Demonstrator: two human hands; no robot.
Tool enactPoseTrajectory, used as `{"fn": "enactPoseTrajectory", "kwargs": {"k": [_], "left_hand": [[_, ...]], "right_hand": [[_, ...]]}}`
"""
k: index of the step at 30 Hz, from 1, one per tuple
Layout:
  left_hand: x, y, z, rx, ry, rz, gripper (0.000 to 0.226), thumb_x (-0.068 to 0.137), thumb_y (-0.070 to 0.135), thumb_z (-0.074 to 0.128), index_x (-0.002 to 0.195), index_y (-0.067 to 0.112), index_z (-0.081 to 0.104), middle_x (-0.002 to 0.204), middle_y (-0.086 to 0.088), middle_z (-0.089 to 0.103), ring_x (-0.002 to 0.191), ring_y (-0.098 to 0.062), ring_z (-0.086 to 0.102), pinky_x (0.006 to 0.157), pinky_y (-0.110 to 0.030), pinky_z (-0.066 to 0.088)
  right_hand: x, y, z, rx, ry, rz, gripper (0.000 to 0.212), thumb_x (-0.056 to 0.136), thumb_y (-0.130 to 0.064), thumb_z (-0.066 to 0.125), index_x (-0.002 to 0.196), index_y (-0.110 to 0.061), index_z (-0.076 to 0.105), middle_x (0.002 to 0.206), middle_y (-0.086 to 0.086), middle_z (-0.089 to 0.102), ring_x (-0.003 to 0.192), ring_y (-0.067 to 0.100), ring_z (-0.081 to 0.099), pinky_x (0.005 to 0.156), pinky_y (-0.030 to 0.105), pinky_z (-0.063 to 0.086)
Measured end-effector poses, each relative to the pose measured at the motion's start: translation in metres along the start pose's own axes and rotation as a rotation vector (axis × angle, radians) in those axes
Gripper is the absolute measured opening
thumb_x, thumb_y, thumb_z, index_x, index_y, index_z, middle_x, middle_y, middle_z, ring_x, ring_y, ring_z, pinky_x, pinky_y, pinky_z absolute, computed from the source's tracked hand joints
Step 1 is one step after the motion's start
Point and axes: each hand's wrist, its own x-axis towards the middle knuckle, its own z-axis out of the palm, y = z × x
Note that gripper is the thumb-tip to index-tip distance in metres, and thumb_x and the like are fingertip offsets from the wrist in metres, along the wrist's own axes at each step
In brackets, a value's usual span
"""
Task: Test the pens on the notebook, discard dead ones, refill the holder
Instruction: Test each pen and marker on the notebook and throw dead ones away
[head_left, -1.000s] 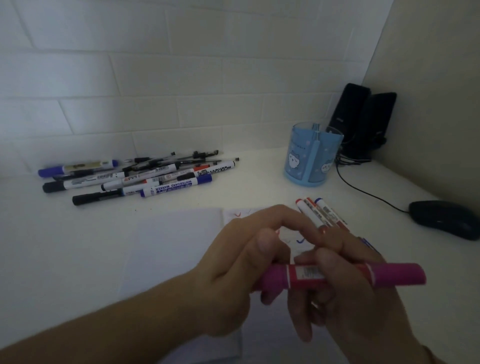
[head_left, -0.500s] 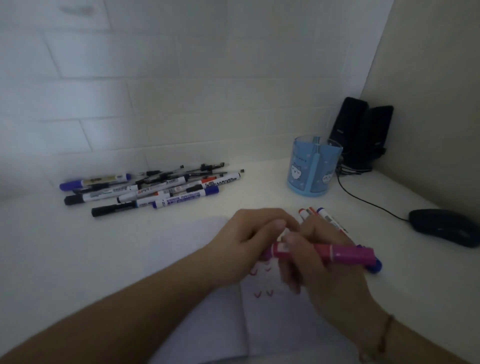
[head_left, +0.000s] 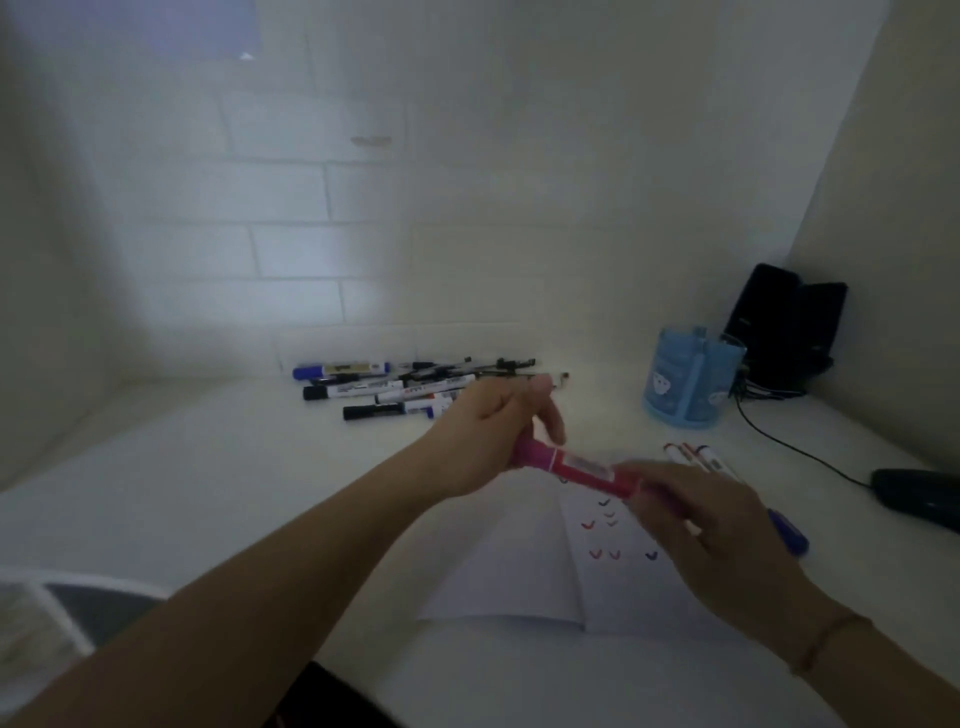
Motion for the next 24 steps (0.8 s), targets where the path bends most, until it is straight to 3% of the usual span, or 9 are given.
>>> {"fn": "enactPoseTrajectory", "kwargs": {"k": [2, 3, 5, 7, 11, 14, 17, 20, 24], "left_hand": [[-0.023, 0.007, -0.001, 0.011, -0.056, -0.003, 0.048, 0.105, 0.033, 0.026, 0.088, 0.009, 0.064, 0.047, 0.007, 0.038, 0.039, -0.005, 0.036, 0.044, -0.016, 0.033], [-0.034, 0.010, 0.000, 0.035, -0.064, 0.006, 0.048, 0.105, 0.033, 0.026, 0.087, 0.010, 0.064, 0.048, 0.007, 0.039, 0.041, -0.004, 0.038, 0.045, -0.016, 0.034], [-0.050, 0.014, 0.002, 0.083, -0.056, 0.010, 0.049, 0.105, 0.032, 0.026, 0.082, 0.010, 0.064, 0.049, 0.009, 0.044, 0.046, -0.002, 0.041, 0.049, -0.017, 0.037], [-0.062, 0.017, 0.000, 0.102, -0.034, -0.001, 0.046, 0.106, 0.027, 0.026, 0.084, 0.008, 0.063, 0.051, 0.009, 0.047, 0.048, -0.003, 0.044, 0.052, -0.018, 0.040], [-0.074, 0.031, -0.003, 0.144, -0.054, 0.022, 0.040, 0.105, 0.021, 0.029, 0.093, 0.010, 0.066, 0.053, 0.009, 0.051, 0.047, -0.003, 0.046, 0.051, -0.016, 0.040], [-0.073, 0.038, -0.003, 0.192, -0.078, 0.060, 0.040, 0.105, 0.017, 0.029, 0.096, 0.011, 0.067, 0.054, 0.011, 0.053, 0.047, -0.003, 0.048, 0.051, -0.015, 0.040], [-0.070, 0.041, -0.001, 0.228, -0.089, 0.090, 0.040, 0.105, 0.016, 0.029, 0.094, 0.013, 0.067, 0.054, 0.010, 0.052, 0.049, -0.003, 0.050, 0.052, -0.016, 0.041], [-0.064, 0.046, 0.002, 0.241, -0.093, 0.109, 0.038, 0.105, 0.017, 0.030, 0.088, 0.023, 0.063, 0.057, 0.018, 0.055, 0.050, -0.003, 0.050, 0.051, -0.015, 0.040], [-0.066, 0.045, -0.013, 0.328, -0.171, 0.104, 0.022, 0.100, 0.035, 0.046, 0.087, 0.026, 0.062, 0.062, -0.001, 0.058, 0.054, -0.019, 0.050, 0.052, -0.028, 0.041]], "right_hand": [[-0.001, -0.015, 0.007, -0.118, -0.130, -0.100, 0.051, 0.098, -0.053, 0.023, 0.106, -0.023, 0.064, 0.062, -0.037, 0.037, 0.068, -0.024, 0.049, 0.052, -0.007, 0.032], [0.000, -0.023, 0.009, -0.164, -0.175, -0.136, 0.052, 0.098, -0.053, 0.023, 0.105, -0.023, 0.065, 0.062, -0.039, 0.028, 0.057, -0.026, 0.043, 0.050, -0.009, 0.028], [0.002, -0.038, 0.010, -0.240, -0.175, -0.190, 0.050, 0.096, -0.054, 0.026, 0.100, -0.026, 0.067, 0.061, -0.039, 0.015, 0.043, -0.026, 0.024, 0.046, -0.009, 0.024], [0.004, -0.050, 0.009, -0.268, -0.158, -0.214, 0.053, 0.096, -0.054, 0.024, 0.096, -0.026, 0.069, 0.060, -0.039, 0.010, 0.044, -0.027, 0.017, 0.047, -0.010, 0.023], [-0.005, -0.059, 0.009, -0.093, -0.160, -0.229, 0.050, 0.097, -0.052, 0.027, 0.098, -0.023, 0.067, 0.055, -0.044, 0.029, 0.057, -0.032, 0.034, 0.057, -0.014, 0.021], [-0.008, -0.067, 0.005, -0.025, -0.163, -0.166, 0.045, 0.097, -0.052, 0.031, 0.102, -0.023, 0.066, 0.077, -0.054, 0.043, 0.059, -0.031, 0.040, 0.056, -0.013, 0.024], [-0.013, -0.068, 0.001, 0.082, -0.103, -0.114, 0.042, 0.095, -0.052, 0.038, 0.104, -0.023, 0.067, 0.067, -0.044, 0.051, 0.052, -0.021, 0.046, 0.052, -0.009, 0.029], [-0.014, -0.067, -0.005, 0.122, -0.093, -0.071, 0.034, 0.092, -0.056, 0.040, 0.092, -0.035, 0.067, 0.062, -0.022, 0.059, 0.048, -0.007, 0.051, 0.047, -0.003, 0.033], [0.000, -0.069, -0.003, 0.079, -0.212, 0.026, 0.013, 0.082, -0.057, 0.042, 0.089, -0.052, 0.052, 0.083, -0.037, 0.058, 0.063, -0.005, 0.056, 0.059, 0.003, 0.041]]}}
